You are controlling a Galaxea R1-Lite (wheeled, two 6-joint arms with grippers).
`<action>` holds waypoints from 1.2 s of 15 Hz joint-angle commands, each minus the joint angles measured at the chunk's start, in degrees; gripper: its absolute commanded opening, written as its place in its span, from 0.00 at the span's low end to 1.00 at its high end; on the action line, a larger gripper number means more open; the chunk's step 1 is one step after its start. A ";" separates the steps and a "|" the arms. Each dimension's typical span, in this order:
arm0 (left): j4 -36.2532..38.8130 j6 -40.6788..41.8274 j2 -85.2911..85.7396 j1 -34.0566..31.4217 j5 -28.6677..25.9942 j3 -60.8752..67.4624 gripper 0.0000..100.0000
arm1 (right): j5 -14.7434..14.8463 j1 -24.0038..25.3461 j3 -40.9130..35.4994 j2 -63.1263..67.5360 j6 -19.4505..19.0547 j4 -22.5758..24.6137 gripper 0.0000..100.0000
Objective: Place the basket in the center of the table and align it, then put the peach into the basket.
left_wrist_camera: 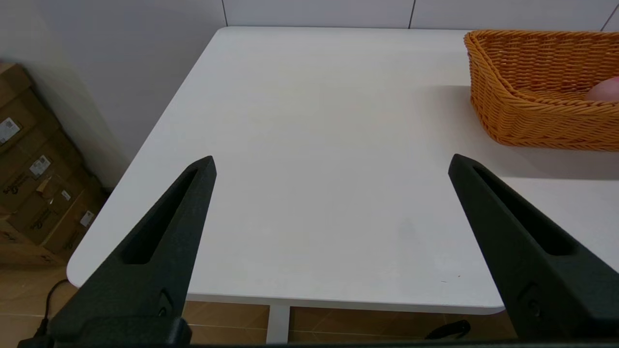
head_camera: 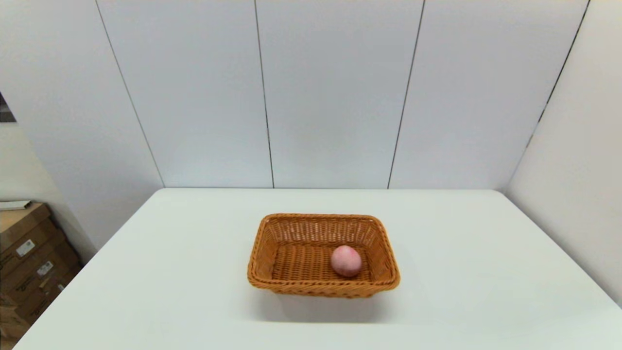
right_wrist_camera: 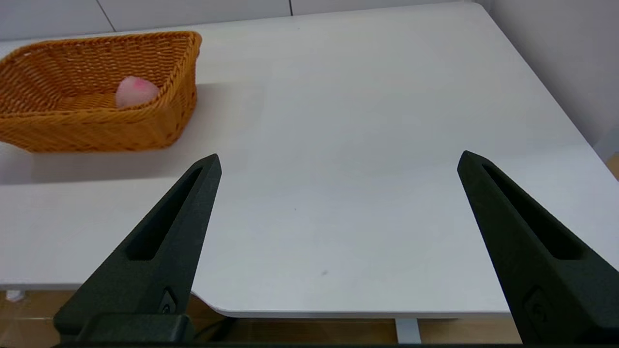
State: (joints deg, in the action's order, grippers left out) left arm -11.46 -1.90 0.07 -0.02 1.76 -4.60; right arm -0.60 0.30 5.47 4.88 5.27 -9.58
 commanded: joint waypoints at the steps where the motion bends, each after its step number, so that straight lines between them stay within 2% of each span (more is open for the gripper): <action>1: -0.05 -0.03 0.01 0.02 0.00 -0.06 1.00 | 1.56 -0.04 -0.29 -0.83 1.59 -0.35 1.00; 2: -0.05 -0.03 0.01 -0.06 0.00 0.03 1.00 | 1.92 -0.04 -0.20 -2.77 0.36 -0.26 1.00; 4: -0.05 -0.03 0.01 0.02 0.00 -0.06 1.00 | 2.44 -0.04 -0.99 -4.88 -5.00 -0.26 1.00; 18: -0.05 -0.03 0.01 -0.06 0.00 -0.06 1.00 | 2.09 -0.13 -1.43 -4.88 -5.09 0.00 1.00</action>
State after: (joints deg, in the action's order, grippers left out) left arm -11.43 -1.90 0.07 0.00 1.71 -4.62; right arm 1.49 0.18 4.02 -0.10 0.16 -9.51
